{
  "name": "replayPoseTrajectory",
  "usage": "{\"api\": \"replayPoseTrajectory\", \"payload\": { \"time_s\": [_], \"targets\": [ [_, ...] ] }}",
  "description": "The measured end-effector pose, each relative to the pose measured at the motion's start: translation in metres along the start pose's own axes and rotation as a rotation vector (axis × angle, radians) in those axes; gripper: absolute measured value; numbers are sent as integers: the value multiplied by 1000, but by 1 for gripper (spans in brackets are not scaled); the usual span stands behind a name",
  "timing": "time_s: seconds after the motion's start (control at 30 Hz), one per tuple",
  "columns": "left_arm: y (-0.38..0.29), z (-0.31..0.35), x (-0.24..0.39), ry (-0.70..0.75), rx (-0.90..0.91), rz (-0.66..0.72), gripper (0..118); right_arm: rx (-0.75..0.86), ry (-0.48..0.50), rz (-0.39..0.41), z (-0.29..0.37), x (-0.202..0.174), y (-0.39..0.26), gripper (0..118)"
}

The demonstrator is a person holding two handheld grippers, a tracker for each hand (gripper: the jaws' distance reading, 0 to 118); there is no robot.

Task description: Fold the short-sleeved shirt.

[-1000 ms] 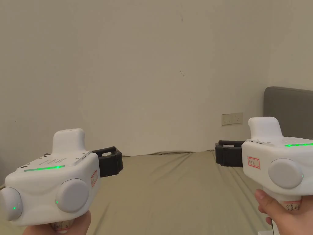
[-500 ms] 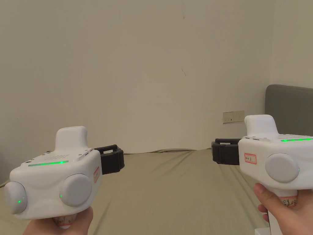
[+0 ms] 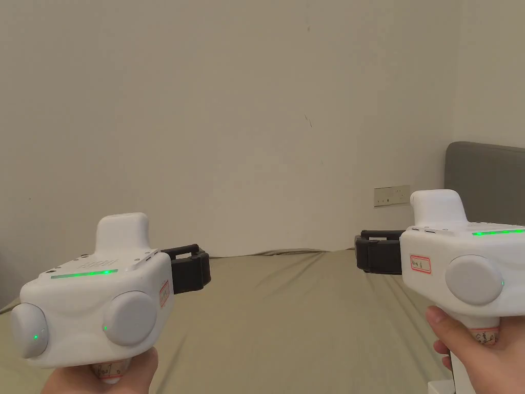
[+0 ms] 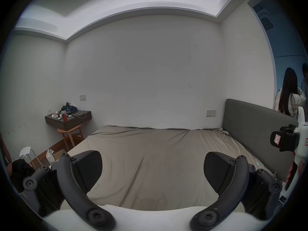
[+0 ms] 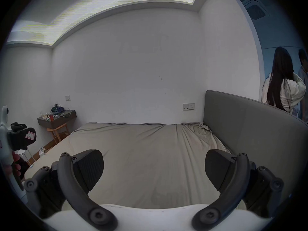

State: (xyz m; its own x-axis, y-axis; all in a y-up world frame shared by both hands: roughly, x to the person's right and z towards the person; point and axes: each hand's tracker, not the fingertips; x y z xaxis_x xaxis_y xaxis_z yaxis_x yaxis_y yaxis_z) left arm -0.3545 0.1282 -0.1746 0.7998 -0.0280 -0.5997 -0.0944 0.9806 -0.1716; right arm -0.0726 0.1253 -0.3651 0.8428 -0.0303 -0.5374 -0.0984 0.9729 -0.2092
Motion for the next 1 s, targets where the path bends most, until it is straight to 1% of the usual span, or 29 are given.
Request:
{"api": "replayPoseTrajectory", "payload": {
  "time_s": [0.17, 0.4, 0.5, 0.67, 0.7, 0.77, 0.8, 0.83, 0.87, 0.93, 1.0],
  "targets": [
    [-1, -1, 1, 3, -2, -6, 118, 5, -11, 5, 0, -2, -1, 118],
    [-2, -1, 0, 4, -6, -6, 118, -6, 3, 14, -1, -4, -1, 118],
    [-1, -1, 0, 3, -10, -5, 118, -3, -21, 24, -1, -6, -2, 118],
    [-2, 0, 3, 5, -11, -9, 118, -5, -2, 2, -1, -3, -1, 118],
    [-2, 0, 4, 3, -10, -11, 118, -3, -13, 9, -1, -4, 0, 118],
    [-1, 0, 6, 6, -9, -15, 118, 17, -52, 57, 0, -8, -1, 118],
    [-2, 0, 7, 7, -8, -17, 118, 14, -59, 65, -1, -11, 0, 118],
    [-2, 0, 7, 8, -9, -19, 118, 14, -45, 57, -1, -11, 0, 118],
    [-2, 0, 8, 8, -10, -21, 118, 5, -6, 20, -1, -10, 1, 118],
    [-2, 0, 9, 2, -11, -20, 118, -6, 28, -53, -2, -5, 3, 118],
    [-2, 1, 9, 0, -12, -20, 118, -7, -4, -44, -3, -4, 3, 118]
  ]
}}
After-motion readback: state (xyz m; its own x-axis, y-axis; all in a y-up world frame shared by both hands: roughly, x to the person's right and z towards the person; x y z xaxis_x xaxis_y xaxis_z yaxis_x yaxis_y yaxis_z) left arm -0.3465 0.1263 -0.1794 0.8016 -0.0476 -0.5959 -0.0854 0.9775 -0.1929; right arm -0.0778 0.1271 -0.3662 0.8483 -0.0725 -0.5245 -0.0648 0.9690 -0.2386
